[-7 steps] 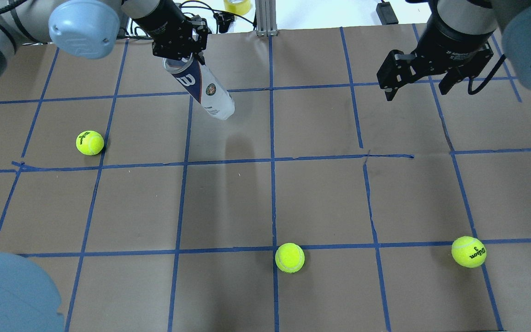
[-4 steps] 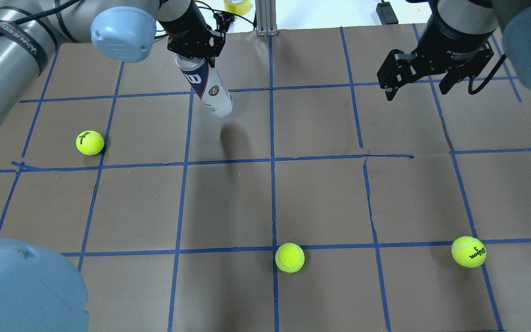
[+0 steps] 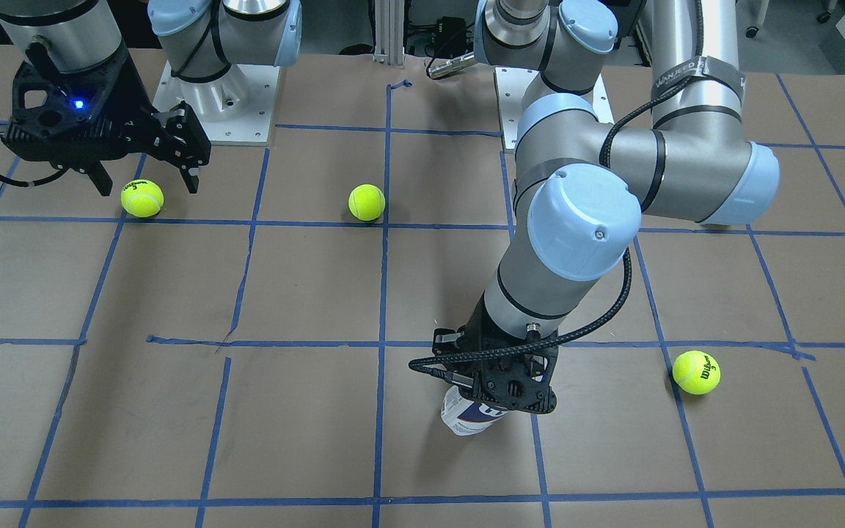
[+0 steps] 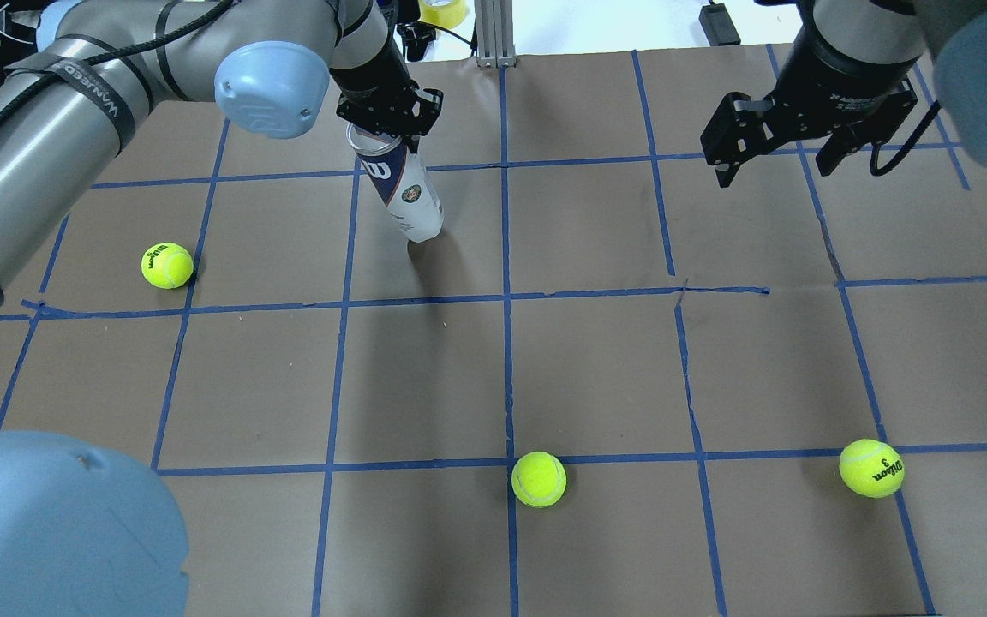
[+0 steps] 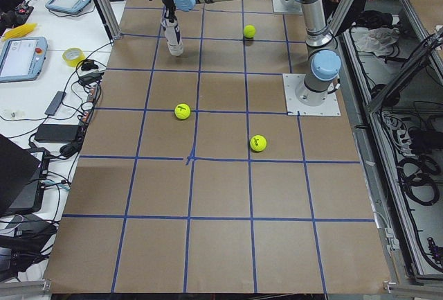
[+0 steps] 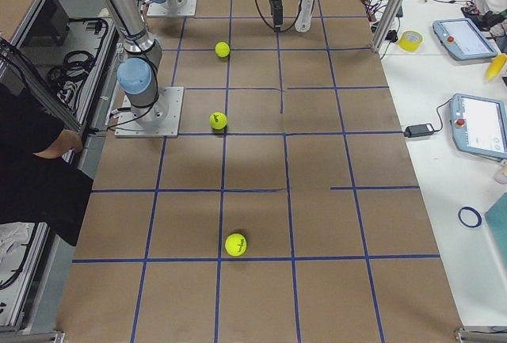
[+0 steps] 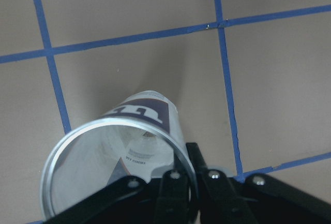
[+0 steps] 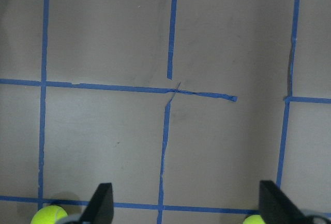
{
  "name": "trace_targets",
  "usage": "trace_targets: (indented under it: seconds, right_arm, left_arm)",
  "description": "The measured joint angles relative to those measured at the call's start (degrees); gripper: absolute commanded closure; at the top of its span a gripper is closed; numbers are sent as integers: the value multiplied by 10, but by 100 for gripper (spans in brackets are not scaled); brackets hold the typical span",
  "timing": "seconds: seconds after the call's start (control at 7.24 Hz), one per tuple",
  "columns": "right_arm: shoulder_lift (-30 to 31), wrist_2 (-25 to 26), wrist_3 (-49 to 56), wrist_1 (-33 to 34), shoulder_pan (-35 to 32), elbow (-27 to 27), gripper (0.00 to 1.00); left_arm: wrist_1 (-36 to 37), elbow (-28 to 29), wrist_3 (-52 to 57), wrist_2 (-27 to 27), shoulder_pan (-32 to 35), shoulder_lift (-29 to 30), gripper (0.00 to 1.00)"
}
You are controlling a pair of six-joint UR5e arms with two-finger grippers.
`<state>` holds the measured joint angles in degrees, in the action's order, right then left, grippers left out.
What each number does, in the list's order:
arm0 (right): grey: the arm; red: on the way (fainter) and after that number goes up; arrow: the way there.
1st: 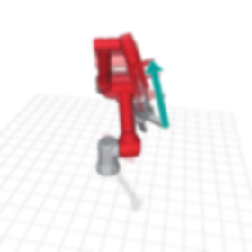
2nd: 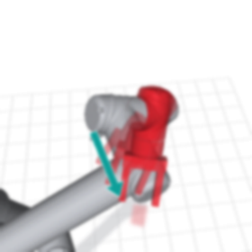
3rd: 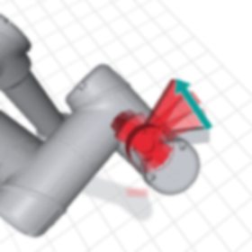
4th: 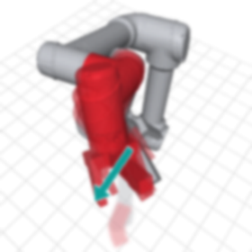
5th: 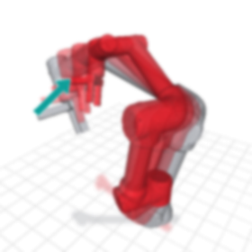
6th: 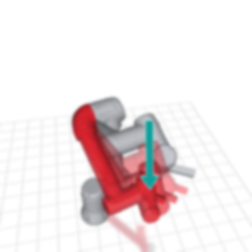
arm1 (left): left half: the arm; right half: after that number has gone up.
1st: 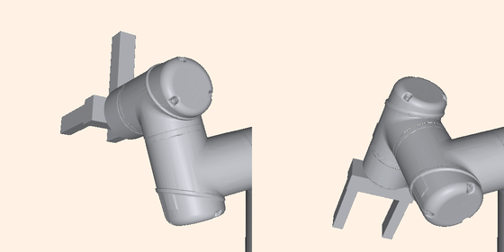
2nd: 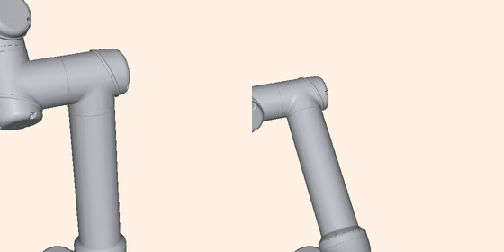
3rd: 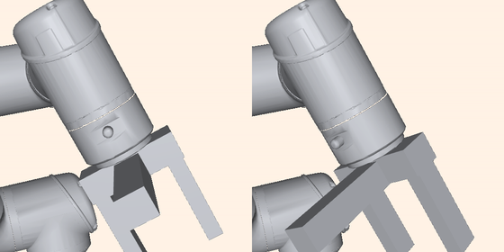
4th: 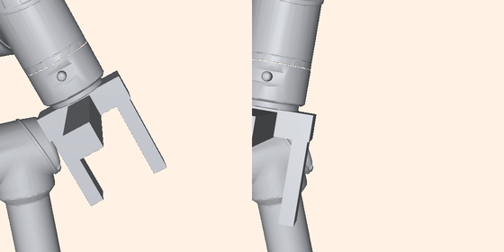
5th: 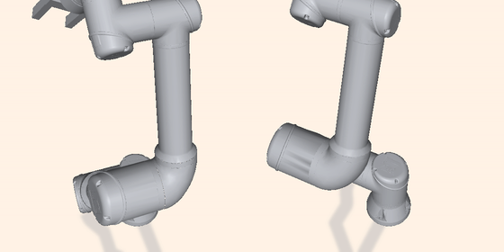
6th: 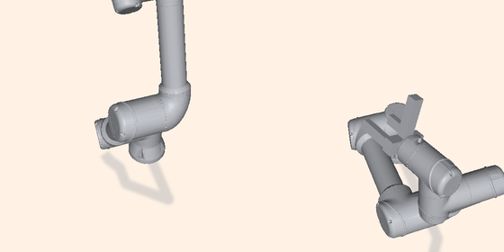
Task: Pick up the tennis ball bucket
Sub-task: 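Lower the upright tube onto the table with the left gripper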
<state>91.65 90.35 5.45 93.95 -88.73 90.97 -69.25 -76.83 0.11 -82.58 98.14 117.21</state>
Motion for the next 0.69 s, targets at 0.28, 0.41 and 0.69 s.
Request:
trace_targets:
  seconds: [0.28,0.41,0.69]
  right_arm:
    - [0,0,0,0,0,0,0]
    - [0,0,0,0,0,0,0]
    - [0,0,0,0,0,0,0]
  left_arm:
    - [-2,-5,-3,0,1,0,89]
    - [-5,-6,-6,0,3,0,87]
    - [-8,-6,-10,-2,9,0,46]
